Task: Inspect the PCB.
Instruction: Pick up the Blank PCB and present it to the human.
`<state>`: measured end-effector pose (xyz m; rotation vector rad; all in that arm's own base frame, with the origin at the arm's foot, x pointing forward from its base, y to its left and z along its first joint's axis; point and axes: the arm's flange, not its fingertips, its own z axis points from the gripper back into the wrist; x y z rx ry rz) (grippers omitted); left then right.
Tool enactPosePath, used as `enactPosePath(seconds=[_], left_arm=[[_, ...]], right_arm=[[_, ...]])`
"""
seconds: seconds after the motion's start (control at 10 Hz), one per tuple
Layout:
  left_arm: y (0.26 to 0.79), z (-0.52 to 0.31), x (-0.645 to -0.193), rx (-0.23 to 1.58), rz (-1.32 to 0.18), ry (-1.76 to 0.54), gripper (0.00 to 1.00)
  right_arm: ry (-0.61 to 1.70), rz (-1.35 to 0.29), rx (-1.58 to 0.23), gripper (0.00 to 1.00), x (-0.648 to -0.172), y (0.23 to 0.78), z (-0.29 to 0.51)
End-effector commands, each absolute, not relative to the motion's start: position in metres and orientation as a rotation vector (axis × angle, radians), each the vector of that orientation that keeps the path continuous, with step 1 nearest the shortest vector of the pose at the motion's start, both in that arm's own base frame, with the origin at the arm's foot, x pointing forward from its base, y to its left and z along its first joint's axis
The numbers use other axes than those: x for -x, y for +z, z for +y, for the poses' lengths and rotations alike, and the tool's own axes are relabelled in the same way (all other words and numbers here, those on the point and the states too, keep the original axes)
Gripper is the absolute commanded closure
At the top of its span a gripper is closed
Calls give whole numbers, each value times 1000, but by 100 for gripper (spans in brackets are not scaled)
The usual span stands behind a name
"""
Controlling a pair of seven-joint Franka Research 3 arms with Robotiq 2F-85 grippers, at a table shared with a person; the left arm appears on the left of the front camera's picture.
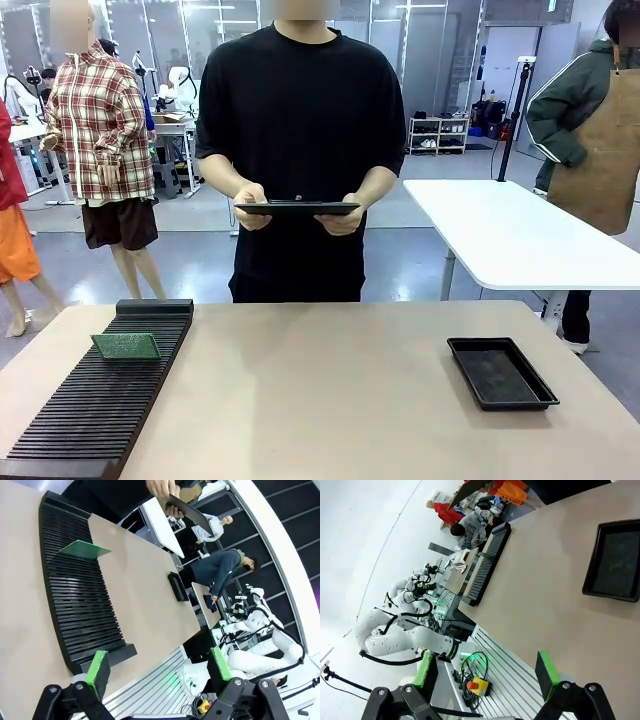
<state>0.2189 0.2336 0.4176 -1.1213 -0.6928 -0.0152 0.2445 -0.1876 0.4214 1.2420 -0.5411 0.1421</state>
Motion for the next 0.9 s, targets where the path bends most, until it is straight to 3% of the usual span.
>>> enactPosePath(seconds=[0.0,0.4,0.6,0.8], left_arm=[[416,238,-215,1143,-702,3,0],[414,238,-215,1123,-690,9,0],[471,200,-239,642,-742,-206,0],[515,159,-274,473,-691,-492,0]], right_arm=[[140,-541,-1244,0,-240,421,-191],[140,-541,-1244,0,-240,421,-191],[140,-541,-1244,0,-240,421,-191],[140,-541,-1244,0,-240,421,-191]])
